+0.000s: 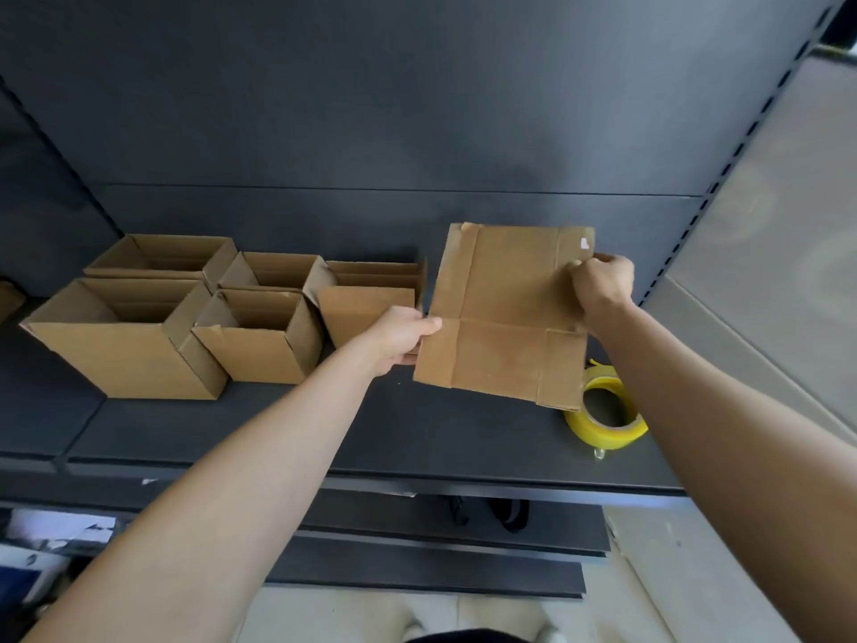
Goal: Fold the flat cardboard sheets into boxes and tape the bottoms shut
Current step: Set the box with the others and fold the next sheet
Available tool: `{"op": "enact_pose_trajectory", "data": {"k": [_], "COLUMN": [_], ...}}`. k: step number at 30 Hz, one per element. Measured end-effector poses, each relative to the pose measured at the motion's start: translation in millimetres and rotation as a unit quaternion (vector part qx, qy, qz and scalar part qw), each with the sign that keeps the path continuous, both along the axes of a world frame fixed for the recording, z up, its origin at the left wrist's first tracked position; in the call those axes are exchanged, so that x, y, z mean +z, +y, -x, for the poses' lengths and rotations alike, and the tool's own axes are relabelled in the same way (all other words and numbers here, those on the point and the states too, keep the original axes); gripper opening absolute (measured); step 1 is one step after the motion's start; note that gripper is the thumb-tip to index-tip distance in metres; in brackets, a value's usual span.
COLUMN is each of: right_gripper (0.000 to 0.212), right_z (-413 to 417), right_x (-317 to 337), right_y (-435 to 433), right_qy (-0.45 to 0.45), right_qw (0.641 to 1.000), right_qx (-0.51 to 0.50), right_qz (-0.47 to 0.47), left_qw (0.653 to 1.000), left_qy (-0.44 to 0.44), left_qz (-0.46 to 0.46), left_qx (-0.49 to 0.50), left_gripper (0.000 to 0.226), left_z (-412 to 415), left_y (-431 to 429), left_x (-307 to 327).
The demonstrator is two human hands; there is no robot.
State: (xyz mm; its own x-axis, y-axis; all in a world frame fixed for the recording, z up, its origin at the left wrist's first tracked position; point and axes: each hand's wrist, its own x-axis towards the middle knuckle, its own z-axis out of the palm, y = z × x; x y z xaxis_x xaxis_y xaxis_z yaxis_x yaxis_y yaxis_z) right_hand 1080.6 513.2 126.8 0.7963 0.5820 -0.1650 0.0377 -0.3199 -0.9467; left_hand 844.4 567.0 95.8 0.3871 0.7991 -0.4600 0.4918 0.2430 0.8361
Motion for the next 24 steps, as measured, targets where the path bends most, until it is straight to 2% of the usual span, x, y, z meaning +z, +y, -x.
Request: {"op": "enact_pose_trajectory", "data": {"k": [3,6,9,12,14,16,17,20,22,24], "right_gripper": [0.012,0.023,0.040,0.062,0.053,0.029,0.026,0.030,0.032,0.037], "right_z": [-7,-20,-37,-52,-59,-63,-64,-61,-55,-47], "right_x": [-6,-8,-11,-11,-11,-10,-9,-4,3,10], "right_y": [-10,-23,-34,-45,-49,-52,-53,-54,-54,-52], "right_qy": [0.084,0.161,0.235,0.250,0.226,0.156,0.113,0.043,-0.009,-0.084], "right_qw": [0.992,0.963,0.927,0.883,0.862,0.862,0.868,0.879,0.876,0.872], "right_qx": [0.082,0.188,0.272,0.374,0.424,0.446,0.446,0.444,0.455,0.459], "right_qz": [0.047,0.108,0.110,0.135,0.162,0.182,0.187,0.171,0.160,0.146], "left_qw": [0.999,0.995,0.985,0.972,0.964,0.959,0.959,0.965,0.965,0.962], "left_qy": [-0.013,-0.012,-0.026,-0.041,-0.043,-0.048,-0.048,0.018,0.071,0.080], "left_qz": [0.040,0.072,0.112,0.121,0.120,0.128,0.133,0.105,0.038,-0.034], "left_qx": [0.029,0.071,0.126,0.196,0.234,0.247,0.245,0.239,0.251,0.260], "left_gripper": [0.021,0.025,0.027,0.030,0.032,0.031,0.031,0.040,0.047,0.054], "left_z": [-3,-5,-14,-30,-38,-44,-47,-57,-61,-61], "left_y": [-11,-22,-39,-57,-69,-79,-85,-98,-99,-95], "left_x": [4,3,-2,-11,-16,-21,-22,-21,-16,-8]}}
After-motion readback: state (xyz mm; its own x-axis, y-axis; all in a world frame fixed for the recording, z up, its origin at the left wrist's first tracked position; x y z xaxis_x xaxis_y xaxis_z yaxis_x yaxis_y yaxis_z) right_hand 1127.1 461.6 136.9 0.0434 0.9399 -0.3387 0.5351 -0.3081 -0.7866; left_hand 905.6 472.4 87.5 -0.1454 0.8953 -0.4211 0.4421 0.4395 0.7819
